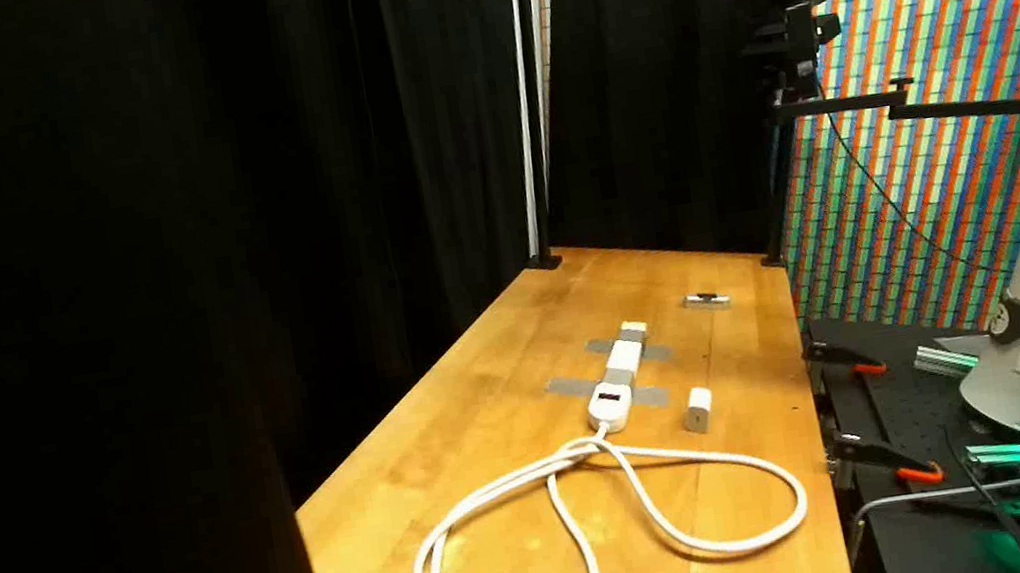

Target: Plug the charger head into the adapter

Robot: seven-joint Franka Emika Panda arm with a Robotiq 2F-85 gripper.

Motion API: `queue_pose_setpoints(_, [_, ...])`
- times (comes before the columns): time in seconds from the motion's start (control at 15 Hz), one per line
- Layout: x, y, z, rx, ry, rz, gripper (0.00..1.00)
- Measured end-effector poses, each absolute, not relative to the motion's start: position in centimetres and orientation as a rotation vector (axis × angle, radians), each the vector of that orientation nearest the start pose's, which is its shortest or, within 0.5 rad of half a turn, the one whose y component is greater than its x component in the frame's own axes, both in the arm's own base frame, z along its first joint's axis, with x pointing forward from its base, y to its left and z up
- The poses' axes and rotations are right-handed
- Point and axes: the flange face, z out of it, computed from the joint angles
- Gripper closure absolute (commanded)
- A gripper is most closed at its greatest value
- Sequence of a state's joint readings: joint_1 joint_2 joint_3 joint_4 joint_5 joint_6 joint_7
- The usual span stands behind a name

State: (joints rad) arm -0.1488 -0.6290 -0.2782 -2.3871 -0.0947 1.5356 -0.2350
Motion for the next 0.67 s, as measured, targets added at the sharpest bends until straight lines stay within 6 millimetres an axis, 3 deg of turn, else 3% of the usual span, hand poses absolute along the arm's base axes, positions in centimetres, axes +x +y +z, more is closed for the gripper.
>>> queue_pose_setpoints(0.67, [30.09,-16.24,51.74,-2.989,0.17,0.296,0.0])
